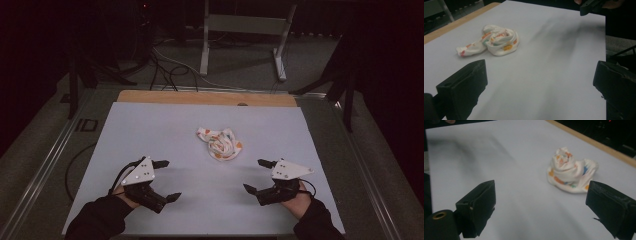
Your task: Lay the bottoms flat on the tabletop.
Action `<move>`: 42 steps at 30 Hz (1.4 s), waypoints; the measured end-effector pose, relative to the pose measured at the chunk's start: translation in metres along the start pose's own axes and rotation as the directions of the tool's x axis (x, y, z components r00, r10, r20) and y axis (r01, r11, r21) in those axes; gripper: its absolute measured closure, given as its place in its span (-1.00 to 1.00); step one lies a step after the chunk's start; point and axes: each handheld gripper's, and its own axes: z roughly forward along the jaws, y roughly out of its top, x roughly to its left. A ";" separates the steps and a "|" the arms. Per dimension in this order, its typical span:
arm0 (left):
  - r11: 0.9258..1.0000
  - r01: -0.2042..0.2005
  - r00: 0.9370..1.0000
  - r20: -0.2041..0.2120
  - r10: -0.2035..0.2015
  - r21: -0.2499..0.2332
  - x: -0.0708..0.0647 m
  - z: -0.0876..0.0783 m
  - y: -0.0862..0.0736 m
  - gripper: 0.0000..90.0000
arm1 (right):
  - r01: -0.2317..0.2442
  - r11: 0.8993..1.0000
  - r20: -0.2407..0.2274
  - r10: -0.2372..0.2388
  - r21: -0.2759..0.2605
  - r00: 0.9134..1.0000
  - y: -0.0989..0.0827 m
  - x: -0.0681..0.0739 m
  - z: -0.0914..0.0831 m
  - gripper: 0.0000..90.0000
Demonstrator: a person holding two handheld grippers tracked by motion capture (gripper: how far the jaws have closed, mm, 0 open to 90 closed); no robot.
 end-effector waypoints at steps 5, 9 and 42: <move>1.000 0.002 1.000 0.014 -0.002 0.001 0.006 0.007 0.007 -1.00 | 0.016 1.000 0.010 -0.016 0.001 1.000 0.006 -0.001 0.002 -0.79; 1.000 0.016 0.999 0.029 -0.015 -0.020 0.013 0.016 0.015 -1.00 | 0.023 1.000 0.025 -0.023 -0.008 0.999 0.014 -0.005 0.007 -0.79; 1.000 0.025 0.999 -0.037 -0.024 0.013 0.045 0.075 0.059 -1.00 | -0.055 0.998 0.185 0.058 -0.019 0.981 0.046 -0.050 0.053 -0.76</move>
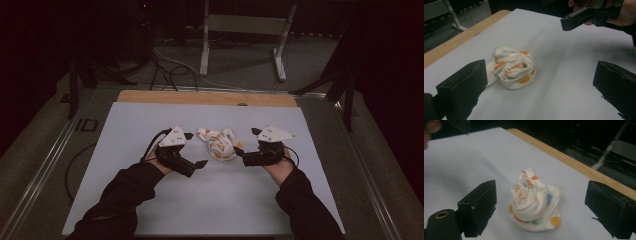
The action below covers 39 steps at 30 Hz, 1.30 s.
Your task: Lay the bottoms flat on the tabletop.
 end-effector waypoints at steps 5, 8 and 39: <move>1.000 0.016 1.000 -0.011 -0.016 0.003 0.005 0.014 0.000 -1.00 | -0.050 0.999 0.021 0.050 0.011 0.999 -0.003 -0.004 0.012 -0.76; 1.000 0.019 1.000 -0.010 -0.019 0.009 0.007 0.023 0.000 -1.00 | -0.078 0.997 0.040 0.078 0.004 0.996 -0.006 -0.007 0.019 -0.76; 0.994 0.007 0.999 -0.048 -0.001 0.114 0.025 0.098 -0.031 -0.09 | -0.218 0.948 0.153 0.186 0.231 0.971 -0.057 -0.023 0.077 -0.05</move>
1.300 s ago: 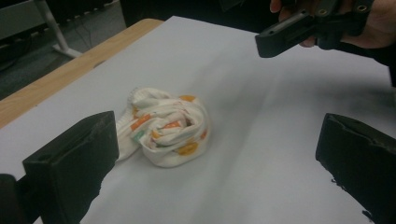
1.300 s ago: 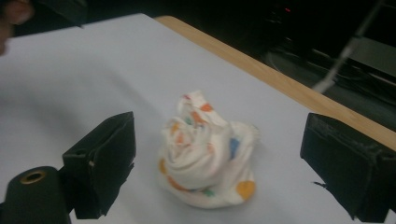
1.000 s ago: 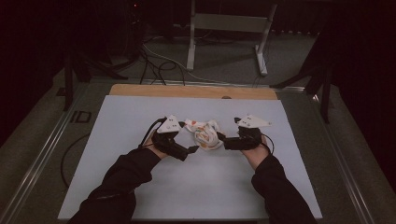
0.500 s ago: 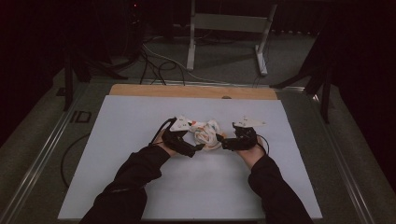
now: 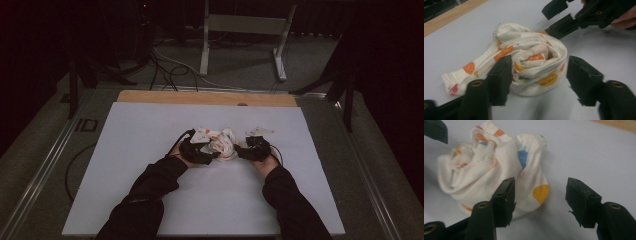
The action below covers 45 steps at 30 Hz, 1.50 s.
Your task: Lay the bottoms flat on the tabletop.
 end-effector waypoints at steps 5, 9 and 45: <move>1.000 -0.010 1.000 0.018 0.010 0.019 -0.001 0.011 0.001 0.08 | -0.011 0.999 0.000 0.011 0.041 1.000 -0.002 -0.003 0.012 0.14; 0.999 -0.010 1.000 0.024 0.010 0.032 0.000 0.018 0.001 0.15 | -0.006 0.998 -0.009 0.007 0.068 1.000 -0.004 -0.003 0.017 0.28; 0.995 -0.020 0.998 -0.054 0.025 0.100 0.001 -0.068 -0.022 0.96 | 0.103 0.993 -0.040 -0.101 0.053 0.994 -0.013 0.000 -0.028 0.98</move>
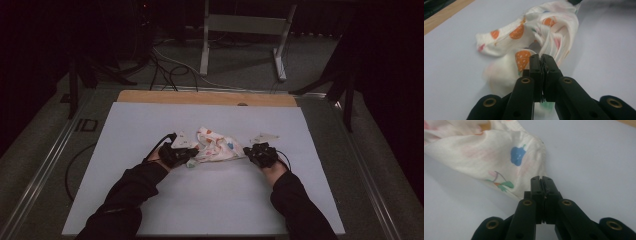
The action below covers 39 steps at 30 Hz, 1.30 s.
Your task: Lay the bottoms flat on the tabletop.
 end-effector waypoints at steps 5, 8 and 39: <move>1.000 0.004 1.000 -0.011 -0.003 0.018 -0.001 -0.023 -0.014 0.96 | -0.004 1.000 0.008 0.003 0.009 1.000 -0.009 -0.003 -0.009 0.98; 1.000 0.013 1.000 -0.012 -0.013 0.027 -0.003 -0.034 -0.024 0.96 | -0.016 1.000 0.006 0.016 0.004 1.000 -0.013 -0.007 -0.014 0.98; 0.994 -0.039 0.968 0.250 0.012 0.103 -0.112 -0.058 -0.063 0.95 | 0.017 0.999 -0.060 -0.015 0.030 0.998 -0.042 0.006 -0.040 0.97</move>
